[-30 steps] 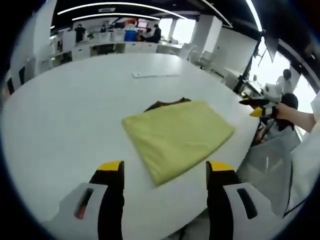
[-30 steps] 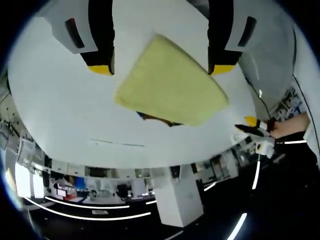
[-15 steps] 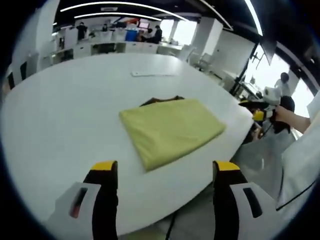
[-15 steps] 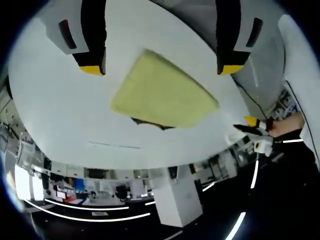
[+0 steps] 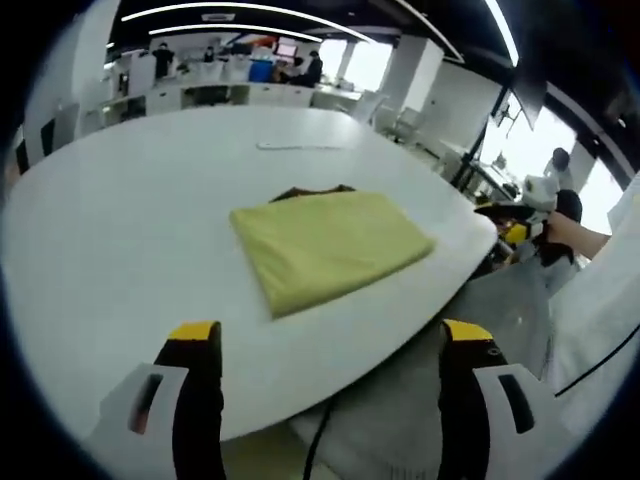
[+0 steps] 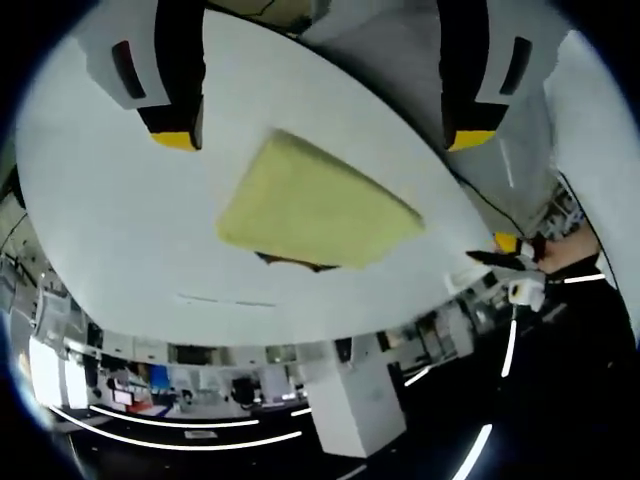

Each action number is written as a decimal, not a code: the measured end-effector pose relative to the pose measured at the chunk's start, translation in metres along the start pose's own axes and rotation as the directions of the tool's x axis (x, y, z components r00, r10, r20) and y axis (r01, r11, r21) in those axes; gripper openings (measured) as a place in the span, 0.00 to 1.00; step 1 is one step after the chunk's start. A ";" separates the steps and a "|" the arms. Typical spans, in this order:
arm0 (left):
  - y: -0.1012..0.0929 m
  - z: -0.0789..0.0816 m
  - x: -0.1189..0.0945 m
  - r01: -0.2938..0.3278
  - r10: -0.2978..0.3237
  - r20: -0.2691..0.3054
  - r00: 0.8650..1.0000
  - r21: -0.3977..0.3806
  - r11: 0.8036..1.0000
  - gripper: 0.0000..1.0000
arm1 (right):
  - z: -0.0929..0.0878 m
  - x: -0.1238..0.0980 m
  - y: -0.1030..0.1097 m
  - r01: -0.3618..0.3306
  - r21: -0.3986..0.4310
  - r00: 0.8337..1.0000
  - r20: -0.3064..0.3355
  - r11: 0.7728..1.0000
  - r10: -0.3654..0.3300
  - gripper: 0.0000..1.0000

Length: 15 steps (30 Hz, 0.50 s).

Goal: Fold the garment on the visible template until the final outline fits inside the template.

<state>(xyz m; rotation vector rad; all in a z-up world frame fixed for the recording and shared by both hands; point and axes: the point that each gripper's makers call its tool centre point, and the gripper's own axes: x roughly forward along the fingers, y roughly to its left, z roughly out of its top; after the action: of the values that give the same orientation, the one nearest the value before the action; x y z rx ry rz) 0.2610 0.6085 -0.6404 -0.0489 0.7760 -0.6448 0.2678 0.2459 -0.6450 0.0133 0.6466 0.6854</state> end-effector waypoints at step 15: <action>-0.009 -0.008 -0.009 -0.006 0.006 -0.027 1.000 0.011 1.000 0.99 | -0.007 -0.007 0.003 0.006 0.036 1.000 0.010 0.999 -0.006 0.99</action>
<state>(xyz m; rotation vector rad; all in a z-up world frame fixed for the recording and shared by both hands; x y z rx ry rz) 0.2458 0.6077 -0.6377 -0.0280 0.7985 -0.6448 0.2579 0.2429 -0.6457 0.0483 0.6492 0.6673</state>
